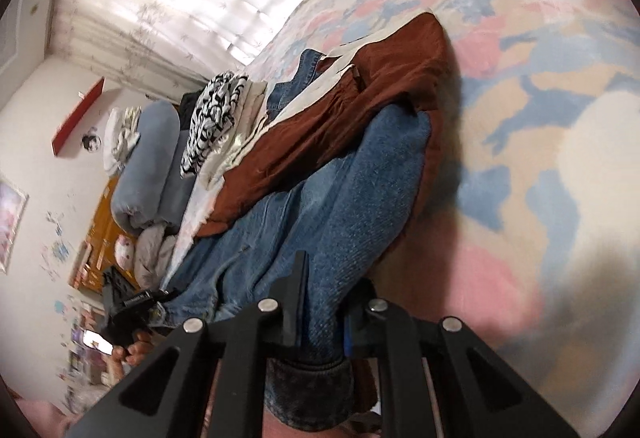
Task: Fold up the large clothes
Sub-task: 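Lift the jacket hem with both tools and fold it toward the collar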
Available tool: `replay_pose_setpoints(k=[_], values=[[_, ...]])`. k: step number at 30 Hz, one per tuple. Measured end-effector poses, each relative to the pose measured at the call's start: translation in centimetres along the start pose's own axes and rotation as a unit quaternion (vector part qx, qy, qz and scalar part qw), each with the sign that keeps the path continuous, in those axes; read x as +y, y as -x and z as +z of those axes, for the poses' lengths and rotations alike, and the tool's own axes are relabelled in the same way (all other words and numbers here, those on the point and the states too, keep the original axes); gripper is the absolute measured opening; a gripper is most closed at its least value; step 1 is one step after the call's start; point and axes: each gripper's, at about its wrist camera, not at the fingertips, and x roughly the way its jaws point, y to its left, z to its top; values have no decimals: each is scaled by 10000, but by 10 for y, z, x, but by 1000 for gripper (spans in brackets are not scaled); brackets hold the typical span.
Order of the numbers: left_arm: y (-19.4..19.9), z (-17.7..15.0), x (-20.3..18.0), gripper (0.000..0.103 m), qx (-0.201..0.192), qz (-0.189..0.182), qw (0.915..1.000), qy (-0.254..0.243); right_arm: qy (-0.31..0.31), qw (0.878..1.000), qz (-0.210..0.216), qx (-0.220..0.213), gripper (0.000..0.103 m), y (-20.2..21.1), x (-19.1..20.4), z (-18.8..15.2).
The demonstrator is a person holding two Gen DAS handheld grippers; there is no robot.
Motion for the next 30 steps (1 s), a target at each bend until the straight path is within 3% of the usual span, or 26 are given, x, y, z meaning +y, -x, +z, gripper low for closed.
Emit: replay_pose_setpoints(k=[9, 17, 18, 20, 22, 23, 25, 27, 30], values=[[-19, 57, -16, 7, -52, -603, 9972, 433, -361, 9974, 558, -291, 10, -14, 12, 64], [-85, 155, -30, 13, -205, -762, 9929, 896, -1079, 9909, 681, -428, 10, -68, -4, 152], [-92, 164, -32, 21, -219, -759, 9935, 822, -1260, 9882, 723, -486, 12, -80, -12, 166], [-111, 185, -34, 37, -215, -830, 9932, 791, -1510, 9851, 692, -440, 24, -97, -25, 185], [-123, 198, -34, 53, -143, -886, 9924, 841, -1742, 9819, 681, -289, 47, -114, -35, 202], [-126, 203, -35, 58, -165, -830, 9932, 805, -1770, 9814, 695, -274, 48, -119, -37, 208], [-125, 210, -37, 79, -350, -532, 9958, 653, -1579, 9849, 664, -240, 53, -124, -33, 215], [-124, 216, -39, 80, -456, -354, 9972, 465, -1181, 9917, 425, -282, 62, -124, -22, 220], [-129, 225, -46, 80, -468, -8, 9988, -142, -631, 9976, 37, -284, 64, -126, -13, 226]])
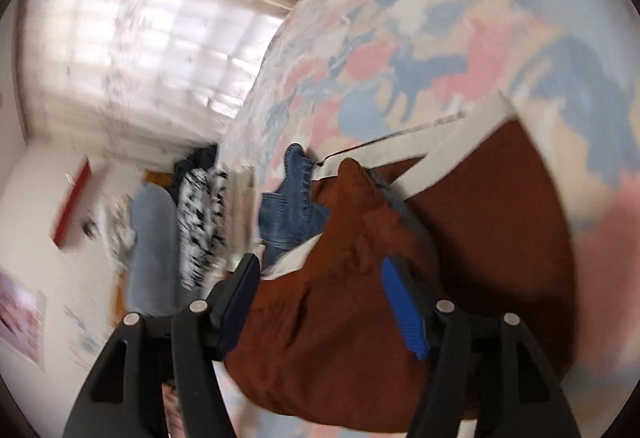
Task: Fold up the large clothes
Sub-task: 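Lift the jacket hem with both tools and fold it toward the collar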
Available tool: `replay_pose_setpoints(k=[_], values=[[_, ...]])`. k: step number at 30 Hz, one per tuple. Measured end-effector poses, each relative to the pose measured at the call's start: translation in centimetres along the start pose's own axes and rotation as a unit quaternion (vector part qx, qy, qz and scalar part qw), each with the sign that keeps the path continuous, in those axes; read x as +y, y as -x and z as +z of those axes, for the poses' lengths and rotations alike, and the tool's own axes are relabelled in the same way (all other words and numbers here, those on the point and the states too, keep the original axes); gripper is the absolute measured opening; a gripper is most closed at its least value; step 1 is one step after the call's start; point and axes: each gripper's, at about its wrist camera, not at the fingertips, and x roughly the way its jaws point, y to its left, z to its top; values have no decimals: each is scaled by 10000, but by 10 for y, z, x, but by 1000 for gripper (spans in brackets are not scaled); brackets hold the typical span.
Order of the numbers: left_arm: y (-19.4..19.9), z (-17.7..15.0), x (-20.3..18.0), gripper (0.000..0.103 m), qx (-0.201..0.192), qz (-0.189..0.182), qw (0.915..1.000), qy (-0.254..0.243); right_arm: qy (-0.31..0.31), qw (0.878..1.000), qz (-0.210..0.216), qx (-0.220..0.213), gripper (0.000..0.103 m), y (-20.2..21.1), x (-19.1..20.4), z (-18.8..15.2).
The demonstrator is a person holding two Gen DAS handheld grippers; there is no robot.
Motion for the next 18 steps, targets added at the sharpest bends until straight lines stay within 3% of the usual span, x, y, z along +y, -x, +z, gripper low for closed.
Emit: replay_pose_setpoints(k=[4, 8, 13, 18], values=[[-23, 7, -8, 80, 248, 633, 9931, -955, 996, 9915, -816, 194, 64, -17, 5, 8], [-47, 12, -16, 80, 472, 1015, 9809, -1591, 1346, 9823, -1250, 355, 64, -35, 0, 16], [-63, 20, -23, 80, 633, 1154, 9719, -1953, 1679, 9755, -1420, 104, 64, -39, 11, 24], [-70, 22, -36, 80, 811, 1107, 9639, -2280, 1794, 9649, -1835, 550, 64, -65, -3, 27]])
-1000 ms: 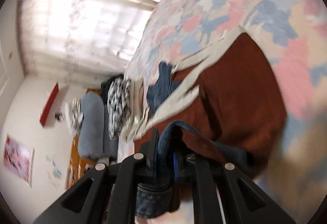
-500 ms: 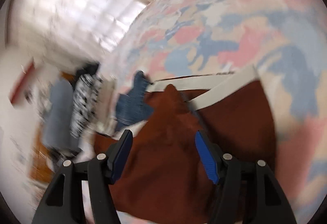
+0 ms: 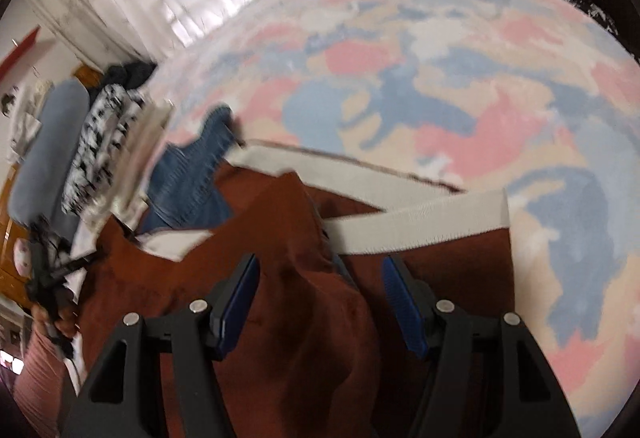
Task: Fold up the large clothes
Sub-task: 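Lift the jacket hem with both tools and fold it toward the collar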
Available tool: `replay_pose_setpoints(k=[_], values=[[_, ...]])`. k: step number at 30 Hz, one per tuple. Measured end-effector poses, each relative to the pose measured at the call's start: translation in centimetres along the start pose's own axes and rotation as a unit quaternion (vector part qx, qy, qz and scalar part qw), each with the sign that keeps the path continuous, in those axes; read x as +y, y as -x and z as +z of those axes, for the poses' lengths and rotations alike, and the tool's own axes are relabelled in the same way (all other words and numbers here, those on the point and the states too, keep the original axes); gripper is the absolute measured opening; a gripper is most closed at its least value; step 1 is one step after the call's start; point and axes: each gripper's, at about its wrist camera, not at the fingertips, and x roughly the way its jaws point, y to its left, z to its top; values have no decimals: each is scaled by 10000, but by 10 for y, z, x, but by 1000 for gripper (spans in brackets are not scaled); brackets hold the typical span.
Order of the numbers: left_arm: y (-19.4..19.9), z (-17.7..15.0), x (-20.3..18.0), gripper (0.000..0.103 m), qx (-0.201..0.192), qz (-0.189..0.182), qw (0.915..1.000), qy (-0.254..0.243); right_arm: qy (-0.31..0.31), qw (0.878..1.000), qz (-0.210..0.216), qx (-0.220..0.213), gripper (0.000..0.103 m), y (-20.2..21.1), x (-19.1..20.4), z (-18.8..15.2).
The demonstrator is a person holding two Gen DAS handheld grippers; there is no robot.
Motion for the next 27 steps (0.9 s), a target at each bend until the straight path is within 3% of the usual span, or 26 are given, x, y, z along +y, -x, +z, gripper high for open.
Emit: replay_pose_setpoints(k=[3, 5, 6, 7, 8, 10, 16, 18, 21, 23, 27], values=[[-3, 1, -11, 80, 4, 110, 9995, -287, 16, 10000, -70, 37, 64, -11, -6, -2], [-6, 0, -16, 67, -27, 165, 9990, -407, -6, 10000, 63, -69, 63, -11, -9, -3], [-8, 0, -19, 35, 5, 116, 9989, -460, -21, 9999, 108, -126, 49, -12, -9, -3], [-12, -1, -22, 19, 120, 33, 9988, -482, -25, 9998, 176, -125, 22, -12, -9, -2], [-14, -2, -23, 16, 188, 10, 9988, -444, -41, 9995, 296, -79, 16, -14, -8, -1], [-7, -4, -29, 9, 12, 170, 9989, -448, -31, 9995, 263, -175, 13, -12, -3, 0], [21, 7, -11, 8, -662, 215, 9973, 233, 171, 9912, 382, -1252, 11, 29, 17, 33], [11, 10, 0, 8, -600, 283, 9964, 520, 228, 9917, 157, -1255, 11, 16, 20, 46], [-14, 3, 11, 8, -451, 538, 9950, 707, 340, 9950, -344, -878, 11, -27, 19, 49], [-21, -4, 13, 9, -628, 590, 9941, 665, 417, 9947, -663, -660, 11, -54, 13, 41], [-20, -9, 7, 12, -798, 775, 9928, 436, 344, 9932, -671, -882, 12, -58, 7, 31]])
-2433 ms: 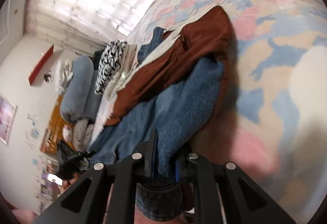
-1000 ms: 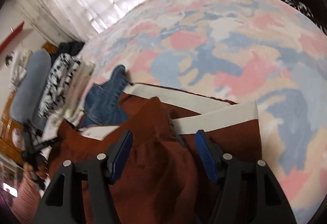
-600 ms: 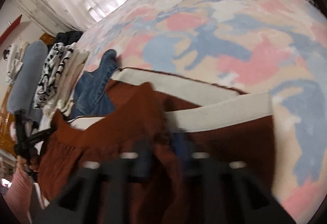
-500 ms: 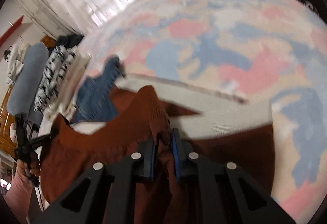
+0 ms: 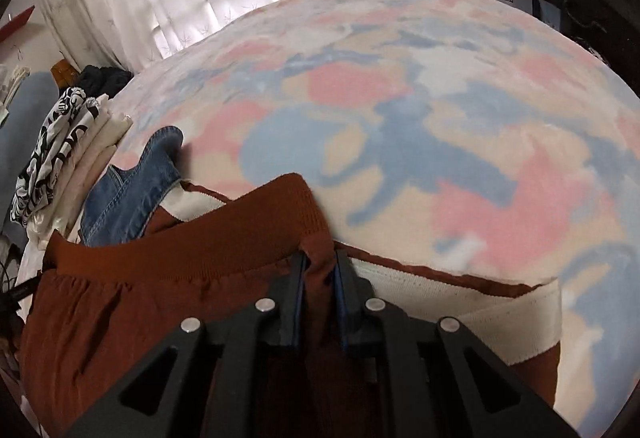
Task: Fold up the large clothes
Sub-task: 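Lift the jacket hem with both tools and fold it toward the collar, then lower the folded half onto the jacket and open both tools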
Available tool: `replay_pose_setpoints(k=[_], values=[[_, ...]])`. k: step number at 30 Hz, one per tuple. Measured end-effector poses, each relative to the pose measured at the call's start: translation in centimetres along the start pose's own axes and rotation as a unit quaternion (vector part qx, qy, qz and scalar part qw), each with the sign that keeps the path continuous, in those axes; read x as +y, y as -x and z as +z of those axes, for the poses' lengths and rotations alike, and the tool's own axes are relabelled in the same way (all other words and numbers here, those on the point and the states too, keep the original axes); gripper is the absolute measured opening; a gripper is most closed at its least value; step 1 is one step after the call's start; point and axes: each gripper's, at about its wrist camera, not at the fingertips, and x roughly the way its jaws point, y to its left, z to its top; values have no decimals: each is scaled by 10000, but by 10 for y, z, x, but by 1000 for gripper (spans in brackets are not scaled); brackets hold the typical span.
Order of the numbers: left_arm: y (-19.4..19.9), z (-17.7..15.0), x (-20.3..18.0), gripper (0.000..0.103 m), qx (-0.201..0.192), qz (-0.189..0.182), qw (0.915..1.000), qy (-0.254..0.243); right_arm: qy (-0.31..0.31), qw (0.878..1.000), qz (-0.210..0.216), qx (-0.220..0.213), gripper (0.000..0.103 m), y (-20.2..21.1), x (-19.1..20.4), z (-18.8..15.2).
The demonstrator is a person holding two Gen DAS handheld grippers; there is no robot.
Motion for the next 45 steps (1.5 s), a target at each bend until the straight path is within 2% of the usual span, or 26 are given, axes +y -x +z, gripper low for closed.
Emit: replay_pose_setpoints(k=[2, 4, 7, 13, 14, 16, 18, 19, 21, 24, 25, 27, 28, 29, 30, 32, 33, 34, 38, 42, 45], values=[[6, 1, 2, 15, -2, -45, 10000, 7, 45, 10000, -34, 52, 16, 3, 2, 2], [12, 0, 1, 23, 25, -45, 10000, 30, 48, 9998, -67, 183, 27, 8, 3, 5], [26, 3, 1, 29, 26, 92, 9999, -31, -122, 9993, -62, 340, 29, 24, 1, 10], [76, 1, -7, 28, -308, -103, 9995, -44, -645, 9970, 300, -305, 32, 88, -9, 5], [83, -1, -14, 28, -329, -183, 9992, -107, -611, 9971, 331, -315, 32, 93, -6, 1], [93, -7, -30, 16, -298, -425, 9984, -223, -460, 9971, 545, -258, 32, 97, 5, -6], [94, -13, -45, 15, -244, -546, 9976, -358, -168, 9978, 634, -129, 32, 96, 29, -18], [93, -16, -57, 15, -245, -529, 9973, -456, -64, 9977, 669, -105, 32, 96, 37, -21], [82, -24, -75, 15, -279, -253, 9969, -691, 261, 9974, 676, -34, 32, 89, 62, -35], [57, -30, -77, 14, -161, 301, 9970, -694, 448, 9984, 314, 138, 32, 70, 75, -50], [51, -31, -73, 14, -116, 446, 9968, -655, 434, 9989, 116, 137, 29, 64, 71, -54], [35, -32, -52, 12, -55, 825, 9954, -489, 513, 9980, -363, -17, 28, 61, 56, -60], [32, -31, -41, 9, -74, 876, 9953, -417, 517, 9966, -625, -118, 28, 61, 43, -62], [30, -30, -27, 8, -122, 828, 9960, -323, 454, 9949, -875, -189, 25, 63, 25, -63], [31, -29, -14, 6, -153, 673, 9974, -225, 256, 9958, -855, -227, 0, 66, 0, -64], [32, -30, 0, 6, -155, 564, 9982, -129, -101, 9965, -800, -211, 0, 72, -32, -63], [33, -31, 3, 6, -176, 557, 9982, -124, -217, 9932, -1122, -199, 0, 75, -45, -62], [34, -32, 5, 6, -202, 523, 9984, -120, -358, 9924, -1161, -195, 0, 79, -59, -62], [39, -35, 6, 6, -191, 539, 9983, -105, -842, 9922, -909, -150, 0, 92, -83, -63], [58, -40, 2, 7, -141, 422, 9990, 52, -794, 9942, -682, -230, 2, 105, -67, -65], [81, -50, -14, 7, -234, 296, 9993, -69, -869, 9957, -220, -234, 3, 117, -44, -68]])
